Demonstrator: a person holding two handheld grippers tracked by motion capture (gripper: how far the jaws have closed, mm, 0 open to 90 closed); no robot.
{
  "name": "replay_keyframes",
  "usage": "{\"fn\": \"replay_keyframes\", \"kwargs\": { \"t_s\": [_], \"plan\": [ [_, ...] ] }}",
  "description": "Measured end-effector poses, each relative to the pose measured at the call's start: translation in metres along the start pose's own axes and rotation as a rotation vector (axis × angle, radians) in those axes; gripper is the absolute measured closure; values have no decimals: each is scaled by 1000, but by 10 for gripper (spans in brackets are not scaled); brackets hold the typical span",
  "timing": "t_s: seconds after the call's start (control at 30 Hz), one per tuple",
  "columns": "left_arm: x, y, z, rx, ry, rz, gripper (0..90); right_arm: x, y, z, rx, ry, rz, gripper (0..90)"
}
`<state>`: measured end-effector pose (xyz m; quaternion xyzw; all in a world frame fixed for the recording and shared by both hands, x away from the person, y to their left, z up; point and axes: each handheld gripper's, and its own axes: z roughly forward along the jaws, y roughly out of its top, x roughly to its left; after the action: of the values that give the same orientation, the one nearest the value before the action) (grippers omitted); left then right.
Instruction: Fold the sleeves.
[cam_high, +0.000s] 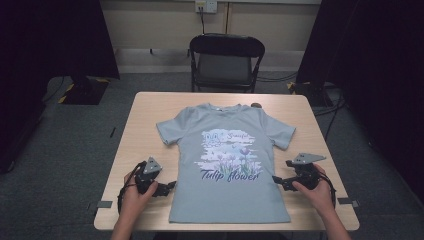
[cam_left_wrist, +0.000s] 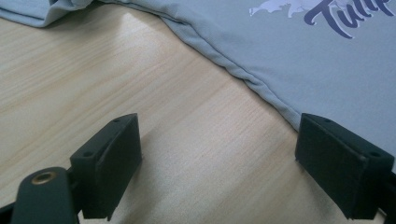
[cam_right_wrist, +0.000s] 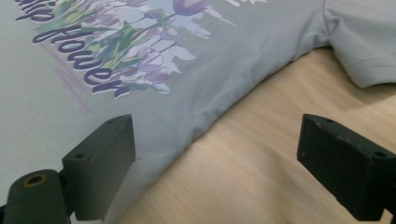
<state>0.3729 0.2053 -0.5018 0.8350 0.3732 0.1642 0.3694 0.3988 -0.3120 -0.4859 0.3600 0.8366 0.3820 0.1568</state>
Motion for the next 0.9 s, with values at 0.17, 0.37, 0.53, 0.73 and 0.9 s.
{"fn": "replay_keyframes", "kwargs": {
  "t_s": [0.17,0.37,0.53,0.73,0.9],
  "plan": [
    [0,0,0,-1,0,-1,141,-10,5,-1,1,-18,16,107],
    [0,0,0,0,0,0,141,-19,8,1,4,-35,22,107],
    [0,0,0,-1,0,-1,141,-24,12,2,12,-41,27,109],
    [0,0,0,0,0,-1,141,-28,15,4,16,-55,23,109],
    [0,0,0,0,0,0,141,-33,15,9,37,-70,22,110]
  ]
}}
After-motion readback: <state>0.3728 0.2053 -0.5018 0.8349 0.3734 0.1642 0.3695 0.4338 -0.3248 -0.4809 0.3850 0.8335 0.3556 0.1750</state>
